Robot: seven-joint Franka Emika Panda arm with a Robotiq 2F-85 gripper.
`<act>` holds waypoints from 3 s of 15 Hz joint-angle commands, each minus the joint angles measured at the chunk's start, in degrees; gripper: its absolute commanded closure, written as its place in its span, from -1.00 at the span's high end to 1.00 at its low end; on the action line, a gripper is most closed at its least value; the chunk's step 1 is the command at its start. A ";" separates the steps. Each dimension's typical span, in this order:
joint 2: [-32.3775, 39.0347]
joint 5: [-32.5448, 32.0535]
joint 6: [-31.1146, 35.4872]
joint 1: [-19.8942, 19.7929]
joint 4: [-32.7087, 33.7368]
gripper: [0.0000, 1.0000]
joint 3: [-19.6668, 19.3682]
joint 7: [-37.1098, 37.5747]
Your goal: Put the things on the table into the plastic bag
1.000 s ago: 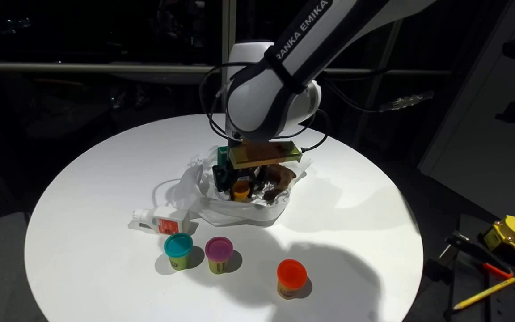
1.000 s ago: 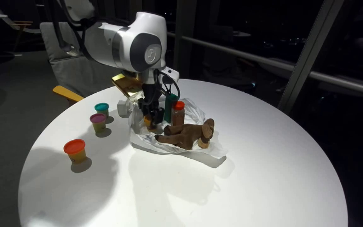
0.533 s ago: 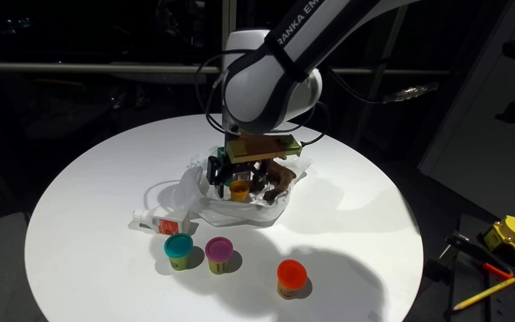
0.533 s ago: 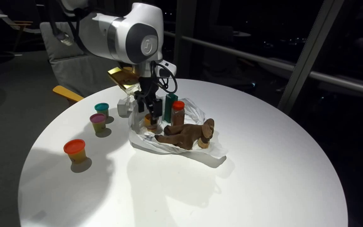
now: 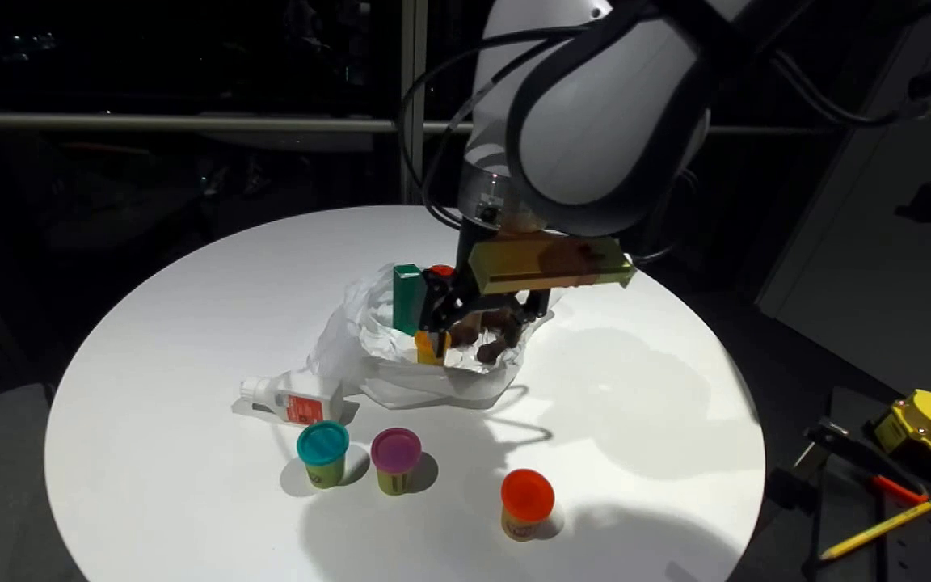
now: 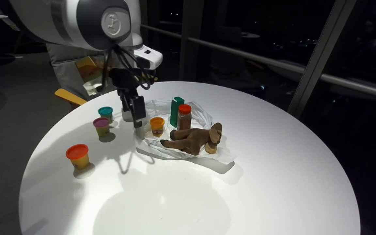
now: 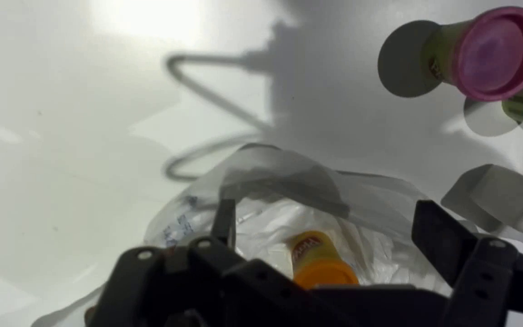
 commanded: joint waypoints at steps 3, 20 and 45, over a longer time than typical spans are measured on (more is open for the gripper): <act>-10.08 0.16 5.72 0.02 -17.91 1.00 2.38 0.21; -6.23 -10.44 10.45 9.98 -20.15 1.00 3.36 3.79; -4.75 -13.59 7.16 16.62 -15.20 -0.51 -5.09 5.75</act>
